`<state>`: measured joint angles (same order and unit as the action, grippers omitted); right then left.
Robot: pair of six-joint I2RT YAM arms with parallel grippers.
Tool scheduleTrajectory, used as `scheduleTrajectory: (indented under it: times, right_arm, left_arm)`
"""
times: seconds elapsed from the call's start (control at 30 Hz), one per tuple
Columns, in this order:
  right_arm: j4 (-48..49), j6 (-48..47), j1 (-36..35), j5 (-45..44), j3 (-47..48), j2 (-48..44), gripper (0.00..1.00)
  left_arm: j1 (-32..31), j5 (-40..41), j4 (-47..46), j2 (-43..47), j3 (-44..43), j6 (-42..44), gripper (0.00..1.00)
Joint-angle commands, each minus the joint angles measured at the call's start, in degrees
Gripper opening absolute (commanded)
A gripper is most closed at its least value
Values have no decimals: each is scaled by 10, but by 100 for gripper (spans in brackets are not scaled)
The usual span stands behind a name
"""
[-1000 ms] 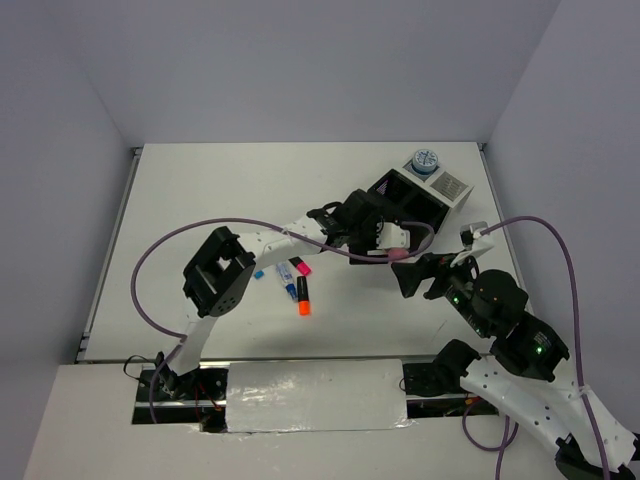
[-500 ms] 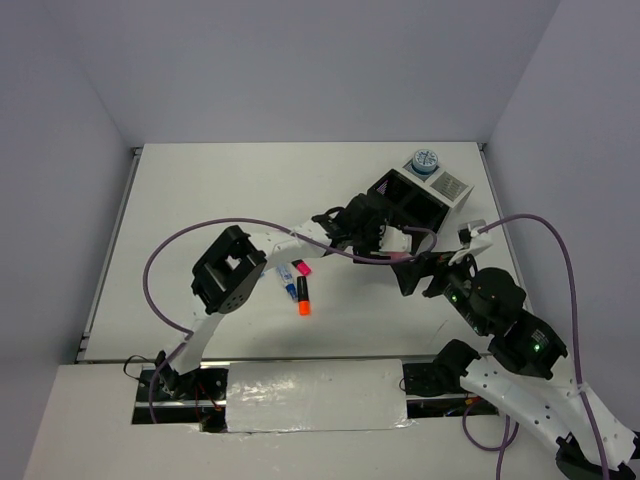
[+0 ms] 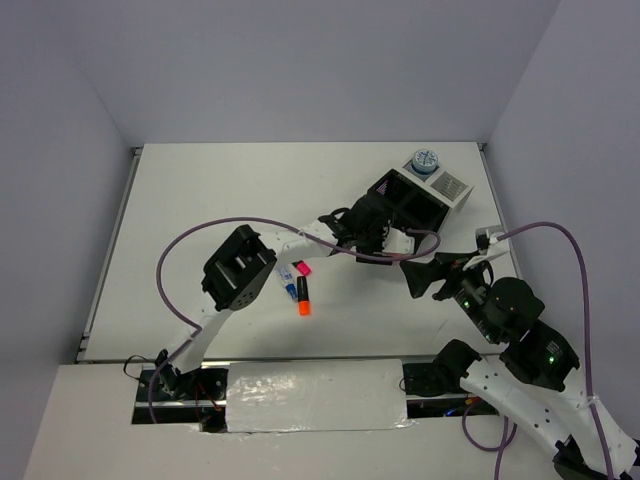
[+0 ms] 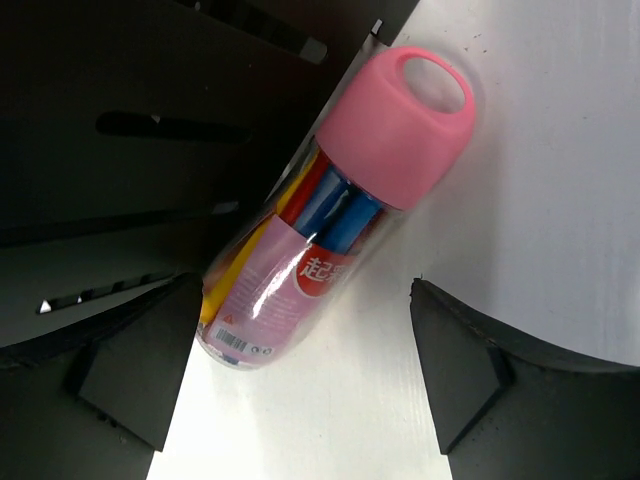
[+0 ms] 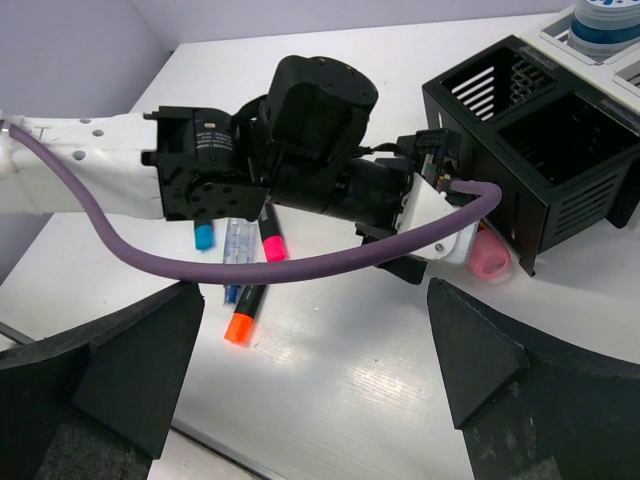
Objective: Sort the stationery into containers
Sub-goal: Pick up the stationery from the center of the board.
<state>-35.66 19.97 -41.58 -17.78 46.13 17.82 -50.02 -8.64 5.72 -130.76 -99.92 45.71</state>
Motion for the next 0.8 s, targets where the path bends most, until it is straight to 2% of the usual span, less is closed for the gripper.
scheduleTrajectory:
  times: [0.0,0.17,0.37,0.5,0.67,0.77]
  right_arm:
    - [6,-5,1,-7,18,-11,100]
    - [6,0,1,-3,11,-18,100]
    - [6,-5,1,-1,18,-21,100]
    - [7,-4,1,1,19,-24,100]
    - [4,-2,1,2,26,-30,100]
    - [5,0,1,5,27,-32,100]
  left_arm:
    - [-3,-13,24,-22,-31,18,96]
    - [-3,-15,62,-41,-62,26,93]
    - [-3,-43,136,-37,-63,43,77]
    - [-3,-55,170,-29,-53,49,71]
    - [-3,-81,206,-7,-37,35,72]
    - [-6,-110,237,-6,-56,22,71]
